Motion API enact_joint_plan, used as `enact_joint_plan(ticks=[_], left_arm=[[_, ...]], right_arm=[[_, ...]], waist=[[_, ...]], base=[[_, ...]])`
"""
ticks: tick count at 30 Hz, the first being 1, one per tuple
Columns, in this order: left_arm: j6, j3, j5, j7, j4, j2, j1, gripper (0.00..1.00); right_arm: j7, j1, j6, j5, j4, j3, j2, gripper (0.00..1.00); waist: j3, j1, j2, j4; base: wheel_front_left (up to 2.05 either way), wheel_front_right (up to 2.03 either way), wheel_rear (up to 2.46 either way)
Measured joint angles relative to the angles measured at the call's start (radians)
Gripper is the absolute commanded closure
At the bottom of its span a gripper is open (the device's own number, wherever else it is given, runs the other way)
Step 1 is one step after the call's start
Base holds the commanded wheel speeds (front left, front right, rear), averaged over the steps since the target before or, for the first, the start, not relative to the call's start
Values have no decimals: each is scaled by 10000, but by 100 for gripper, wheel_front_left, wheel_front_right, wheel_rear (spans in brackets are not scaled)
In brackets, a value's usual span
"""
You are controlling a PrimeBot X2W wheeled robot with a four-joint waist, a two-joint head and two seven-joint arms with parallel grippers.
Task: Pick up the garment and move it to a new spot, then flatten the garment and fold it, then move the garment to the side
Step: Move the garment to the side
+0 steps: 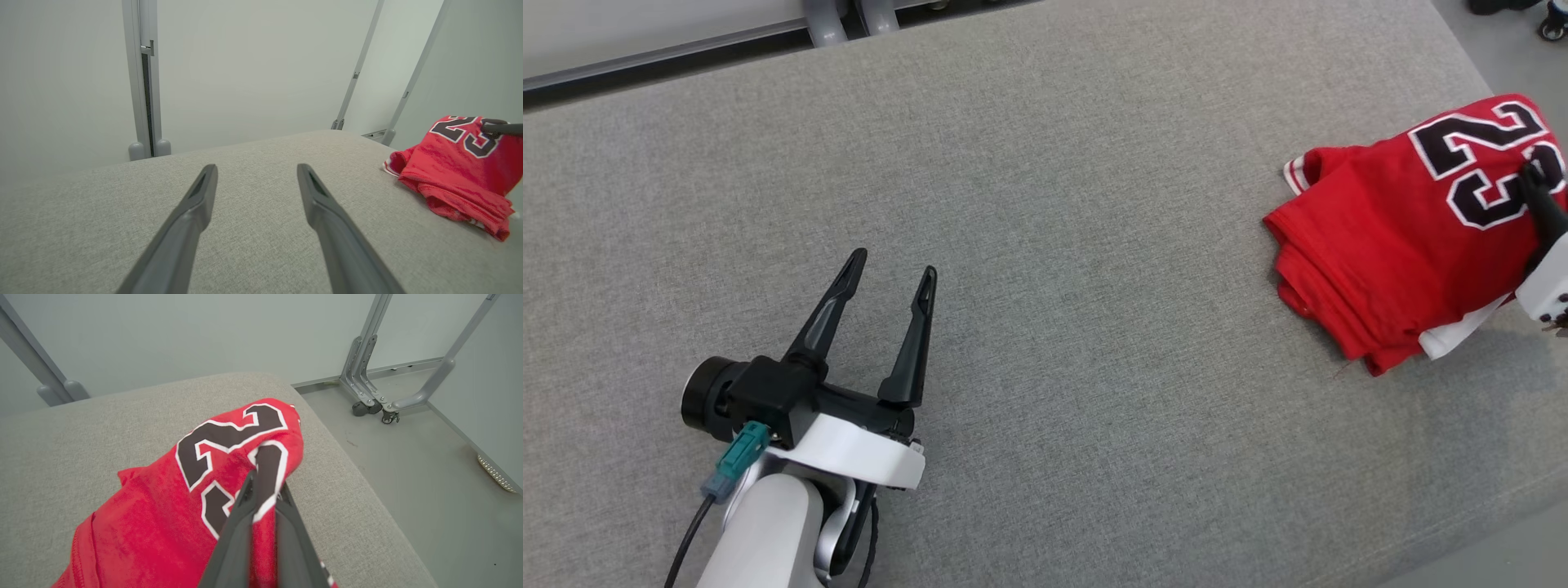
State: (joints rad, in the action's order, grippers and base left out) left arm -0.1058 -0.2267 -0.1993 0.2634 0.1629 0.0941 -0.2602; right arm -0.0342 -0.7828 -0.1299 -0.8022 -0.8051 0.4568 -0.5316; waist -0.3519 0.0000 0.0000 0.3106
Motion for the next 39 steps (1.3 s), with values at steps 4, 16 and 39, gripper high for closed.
enact_joint_plan(ticks=[4,16,39], left_arm=[[-2,-58,0,0,59,12,-104,0],[65,194,-222,0,36,-102,59,0],[491,2128,-476,0,-709,-313,1755,0]], right_arm=[[-422,-652,-10,662,-1340,-19,190,0],[-1659,-973,-10,1386,-1749,502,838,0],[-1871,3619,-10,2550,3967,-2027,1022,0]], waist=[[-101,0,0,-91],[587,0,1,-245],[2906,0,1,-2371]], base=[[0,0,0],[0,0,0],[0,0,0]])
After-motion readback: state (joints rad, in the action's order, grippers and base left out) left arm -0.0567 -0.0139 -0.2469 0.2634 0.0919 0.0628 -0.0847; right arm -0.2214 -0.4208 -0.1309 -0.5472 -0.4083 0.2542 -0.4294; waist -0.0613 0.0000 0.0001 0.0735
